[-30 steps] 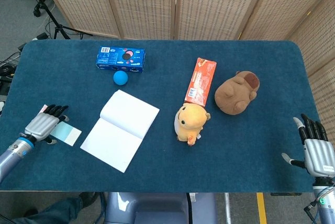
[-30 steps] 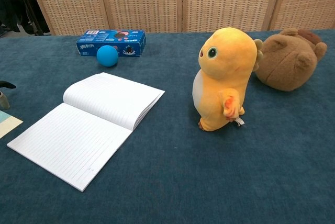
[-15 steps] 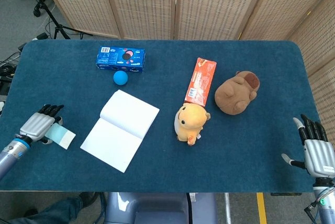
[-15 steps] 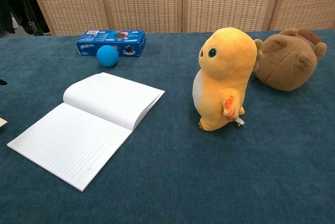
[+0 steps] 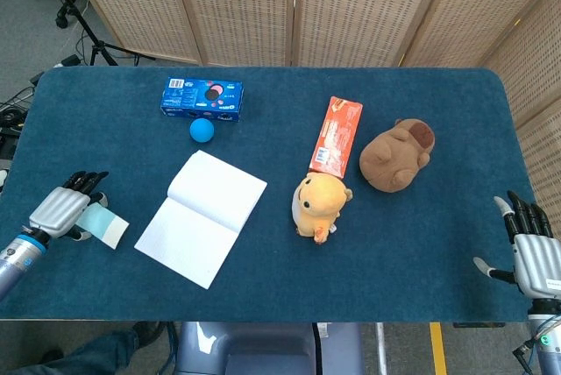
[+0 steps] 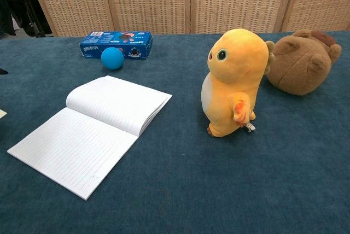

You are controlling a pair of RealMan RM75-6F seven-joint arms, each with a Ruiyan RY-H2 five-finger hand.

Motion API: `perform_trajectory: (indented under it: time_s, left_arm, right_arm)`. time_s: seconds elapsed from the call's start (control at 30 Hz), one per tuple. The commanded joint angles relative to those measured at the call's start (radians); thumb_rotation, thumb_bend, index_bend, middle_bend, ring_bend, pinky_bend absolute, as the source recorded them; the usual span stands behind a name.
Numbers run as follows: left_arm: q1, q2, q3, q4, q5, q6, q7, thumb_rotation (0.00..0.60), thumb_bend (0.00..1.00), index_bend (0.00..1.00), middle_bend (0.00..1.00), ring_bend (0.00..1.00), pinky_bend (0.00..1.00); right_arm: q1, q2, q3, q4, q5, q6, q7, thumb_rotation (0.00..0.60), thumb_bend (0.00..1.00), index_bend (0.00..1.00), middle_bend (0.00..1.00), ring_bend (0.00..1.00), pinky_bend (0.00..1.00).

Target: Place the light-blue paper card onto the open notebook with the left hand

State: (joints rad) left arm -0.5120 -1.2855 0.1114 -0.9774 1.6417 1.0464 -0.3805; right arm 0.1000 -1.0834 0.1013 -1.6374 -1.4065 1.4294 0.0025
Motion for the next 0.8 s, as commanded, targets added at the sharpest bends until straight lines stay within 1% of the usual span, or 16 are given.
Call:
perform_trajectory:
  time_s: [0.03,0.1,0.2,0.27,0.37,0.43,0.47,0.57,0.67,0.8]
  left_arm:
    - [-0.002,0.075,-0.035,-0.157,0.006,0.082,0.009,0.600,0.11,0.63,0.00,0.00,0.00]
    - [-0.013,0.107,-0.051,-0.250,-0.005,0.079,0.032,0.600,0.11,0.63,0.00,0.00,0.00]
    - [-0.034,0.140,-0.081,-0.396,-0.027,0.064,0.116,0.600,0.11,0.63,0.00,0.00,0.00]
    - [-0.044,0.149,-0.095,-0.464,-0.045,0.048,0.165,0.600,0.11,0.63,0.00,0.00,0.00]
    - [-0.068,0.143,-0.121,-0.589,-0.096,-0.003,0.284,0.600,0.11,0.63,0.00,0.00,0.00]
    - [-0.078,0.130,-0.134,-0.631,-0.129,-0.023,0.357,0.600,0.11,0.63,0.00,0.00,0.00]
    - [-0.085,0.111,-0.144,-0.657,-0.153,-0.035,0.417,0.600,0.11,0.63,0.00,0.00,0.00]
    - [-0.100,0.060,-0.166,-0.701,-0.231,-0.063,0.534,0.600,0.11,0.63,0.00,0.00,0.00]
    - [-0.121,-0.004,-0.185,-0.708,-0.324,-0.092,0.663,0.600,0.11,0.63,0.00,0.00,0.00]
    - [-0.140,-0.071,-0.198,-0.693,-0.426,-0.114,0.751,0.600,0.11,0.63,0.00,0.00,0.00]
  right_arm:
    - [0.001,0.002,0.000,-0.001,-0.003,-0.001,0.002,0.600,0.00,0.00,0.00,0.00,0.00]
    - [0.000,0.003,-0.003,-0.003,-0.010,0.001,0.003,0.600,0.00,0.00,0.00,0.00,0.00]
    - [-0.002,0.005,-0.005,-0.004,-0.018,0.007,0.009,0.600,0.00,0.00,0.00,0.00,0.00]
    - [-0.003,0.008,-0.004,-0.004,-0.017,0.008,0.015,0.600,0.00,0.00,0.00,0.00,0.00]
    - [-0.005,0.013,-0.002,-0.003,-0.016,0.009,0.028,0.600,0.00,0.00,0.00,0.00,0.00]
    - [-0.006,0.015,-0.003,-0.002,-0.019,0.010,0.035,0.600,0.00,0.00,0.00,0.00,0.00]
    - [-0.006,0.017,-0.004,-0.002,-0.022,0.011,0.039,0.600,0.00,0.00,0.00,0.00,0.00]
    - [-0.008,0.020,-0.006,-0.001,-0.027,0.012,0.047,0.600,0.00,0.00,0.00,0.00,0.00]
    - [-0.007,0.021,-0.007,0.002,-0.030,0.011,0.053,0.600,0.00,0.00,0.00,0.00,0.00]
    - [-0.006,0.024,-0.007,0.005,-0.030,0.007,0.061,0.600,0.00,0.00,0.00,0.00,0.00]
